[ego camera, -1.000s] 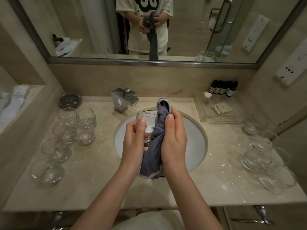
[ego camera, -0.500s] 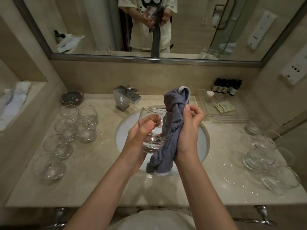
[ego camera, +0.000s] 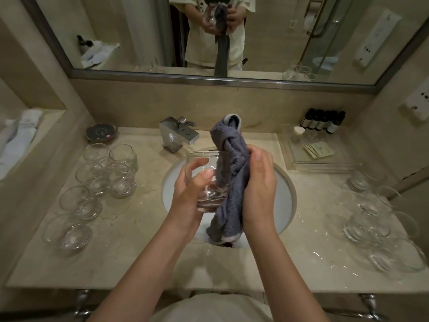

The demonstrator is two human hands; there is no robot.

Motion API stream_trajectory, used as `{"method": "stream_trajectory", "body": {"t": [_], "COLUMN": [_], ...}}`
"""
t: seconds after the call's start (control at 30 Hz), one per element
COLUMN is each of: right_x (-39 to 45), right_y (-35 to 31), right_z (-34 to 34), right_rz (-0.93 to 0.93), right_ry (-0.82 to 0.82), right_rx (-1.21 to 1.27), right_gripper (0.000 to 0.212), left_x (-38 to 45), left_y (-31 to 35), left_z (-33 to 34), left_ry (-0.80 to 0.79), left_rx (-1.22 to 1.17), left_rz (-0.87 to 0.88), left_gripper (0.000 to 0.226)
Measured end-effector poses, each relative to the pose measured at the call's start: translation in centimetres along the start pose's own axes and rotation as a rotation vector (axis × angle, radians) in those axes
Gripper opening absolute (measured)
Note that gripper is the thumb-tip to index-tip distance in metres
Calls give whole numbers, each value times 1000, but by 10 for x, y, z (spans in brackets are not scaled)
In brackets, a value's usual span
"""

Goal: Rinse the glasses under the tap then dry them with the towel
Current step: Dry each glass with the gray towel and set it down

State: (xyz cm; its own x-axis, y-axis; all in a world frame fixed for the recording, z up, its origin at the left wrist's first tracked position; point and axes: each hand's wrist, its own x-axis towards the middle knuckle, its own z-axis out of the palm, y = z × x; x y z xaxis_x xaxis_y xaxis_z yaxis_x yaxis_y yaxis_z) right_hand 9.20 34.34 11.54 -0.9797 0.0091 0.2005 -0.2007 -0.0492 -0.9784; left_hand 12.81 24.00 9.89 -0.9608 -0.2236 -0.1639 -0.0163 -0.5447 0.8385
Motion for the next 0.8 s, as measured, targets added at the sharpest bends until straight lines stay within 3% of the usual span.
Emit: {"method": "stream_trajectory", "body": {"t": [0.17, 0.4, 0.5, 0.63, 0.8], "right_x": [-13, -9, -5, -4, 5], "right_y": [17, 19, 20, 19, 17], "right_z": [5, 3, 0, -7, -19], "right_rz": [-56, -73, -107, -140, -244], "right_ry": [-259, -154, -161, -211, -391], "right_rx": [-29, 67, 19, -41, -319], "right_gripper": [65, 42, 43, 37, 34], "left_x": [9, 18, 22, 30, 36], "left_y": [8, 16, 24, 28, 31], "left_z": [-8, -16, -23, -35, -48], "left_ry": [13, -100, -128, -56, 3], "left_rx": [-3, 126, 165, 154, 166], "left_rz": [16, -1, -7, -10, -4], "left_gripper": [65, 58, 78, 85, 92]}}
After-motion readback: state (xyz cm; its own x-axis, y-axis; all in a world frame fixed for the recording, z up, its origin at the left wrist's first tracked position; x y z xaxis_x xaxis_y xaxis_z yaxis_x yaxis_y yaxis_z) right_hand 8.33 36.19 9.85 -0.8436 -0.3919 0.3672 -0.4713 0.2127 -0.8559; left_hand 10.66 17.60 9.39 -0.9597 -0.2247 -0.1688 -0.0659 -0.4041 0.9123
